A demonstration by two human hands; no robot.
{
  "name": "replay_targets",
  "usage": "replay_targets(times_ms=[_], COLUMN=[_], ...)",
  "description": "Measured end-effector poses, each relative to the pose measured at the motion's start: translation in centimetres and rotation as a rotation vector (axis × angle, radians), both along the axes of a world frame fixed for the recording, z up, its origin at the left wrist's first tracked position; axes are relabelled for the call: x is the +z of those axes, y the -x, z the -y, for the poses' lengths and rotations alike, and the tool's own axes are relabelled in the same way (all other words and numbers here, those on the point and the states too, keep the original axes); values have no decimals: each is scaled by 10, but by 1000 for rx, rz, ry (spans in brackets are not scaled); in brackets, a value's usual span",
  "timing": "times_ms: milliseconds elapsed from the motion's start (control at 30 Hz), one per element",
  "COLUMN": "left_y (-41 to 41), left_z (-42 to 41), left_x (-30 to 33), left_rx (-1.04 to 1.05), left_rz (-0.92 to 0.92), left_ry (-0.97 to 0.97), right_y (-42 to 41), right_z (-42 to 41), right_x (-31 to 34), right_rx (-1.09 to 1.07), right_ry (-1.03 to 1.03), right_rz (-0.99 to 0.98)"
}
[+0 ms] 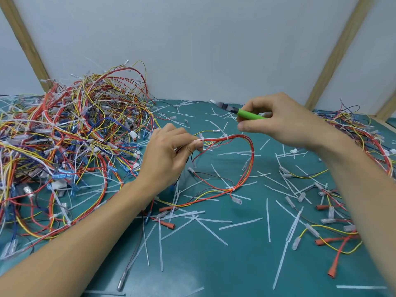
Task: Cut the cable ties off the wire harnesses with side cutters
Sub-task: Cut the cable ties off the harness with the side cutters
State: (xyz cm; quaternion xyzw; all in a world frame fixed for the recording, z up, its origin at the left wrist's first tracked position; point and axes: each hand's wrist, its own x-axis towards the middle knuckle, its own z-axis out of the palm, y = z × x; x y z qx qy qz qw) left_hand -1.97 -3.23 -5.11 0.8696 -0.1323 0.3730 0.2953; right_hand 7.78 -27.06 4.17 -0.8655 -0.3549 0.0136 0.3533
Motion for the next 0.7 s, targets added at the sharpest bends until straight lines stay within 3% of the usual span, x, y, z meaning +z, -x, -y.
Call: replay_targets(times_ms=[167, 367, 567, 633, 700], left_y=[-1, -1, 4, 8, 11], left_z=[-2, -3, 2, 8, 16], left_x=[0, 3, 7, 12, 12], left_rx=[-5, 39, 259, 221, 69], left_rz=[23, 68, 129, 259, 238], left_ry=[-35, -49, -89, -121, -75], right_y=[-2, -1, 4, 7, 11], right_z=[-4, -4, -15, -21, -29], right_x=[-9, -14, -18, -19, -23], right_rx=[74, 108, 11, -69, -143], right_ry=[-9, 15, -9, -66, -178], right_rz=[-180, -248, -188, -125, -60])
